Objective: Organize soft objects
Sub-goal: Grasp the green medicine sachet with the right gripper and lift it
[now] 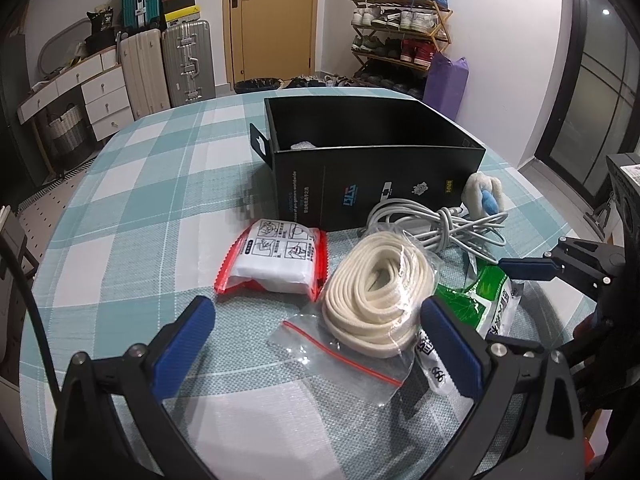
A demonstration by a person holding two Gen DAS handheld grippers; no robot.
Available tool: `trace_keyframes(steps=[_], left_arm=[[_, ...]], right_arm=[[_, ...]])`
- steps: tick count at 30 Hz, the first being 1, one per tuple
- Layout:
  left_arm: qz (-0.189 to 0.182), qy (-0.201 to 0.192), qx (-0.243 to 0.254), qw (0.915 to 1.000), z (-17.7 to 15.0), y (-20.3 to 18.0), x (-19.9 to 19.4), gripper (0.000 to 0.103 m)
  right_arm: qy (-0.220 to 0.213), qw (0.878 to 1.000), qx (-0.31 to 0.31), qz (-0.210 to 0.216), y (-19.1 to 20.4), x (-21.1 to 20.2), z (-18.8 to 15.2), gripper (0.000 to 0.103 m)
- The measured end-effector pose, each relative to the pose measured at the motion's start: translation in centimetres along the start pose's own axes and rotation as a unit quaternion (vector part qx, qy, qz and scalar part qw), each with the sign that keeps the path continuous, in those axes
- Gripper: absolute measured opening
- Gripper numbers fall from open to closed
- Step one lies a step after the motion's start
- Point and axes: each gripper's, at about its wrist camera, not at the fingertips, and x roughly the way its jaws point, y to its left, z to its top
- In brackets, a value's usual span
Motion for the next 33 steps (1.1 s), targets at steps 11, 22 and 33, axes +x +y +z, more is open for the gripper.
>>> trace_keyframes(steps=[11, 22, 33], left_arm=[[0.002, 0.000, 0.005, 1.0000, 0.1, -0.3, 0.0, 0.103], [0.010, 0.002, 0.006, 0.9999, 0.2, -0.4, -0.1, 0.103], [-0.001, 0.017, 0.010, 0.9998, 0.2, -1.0, 1.0, 0.103]], right_arm=[[0.009, 0.999, -0.027, 0.029, -0.7, -1.3, -1.3, 0.055], [0.002, 0.997, -0.075, 0.036, -0.6, -3.5, -2.3, 0.054], [-0.028, 0.997, -0.062, 0.037, -2.5, -5.9, -2.3, 0.034]])
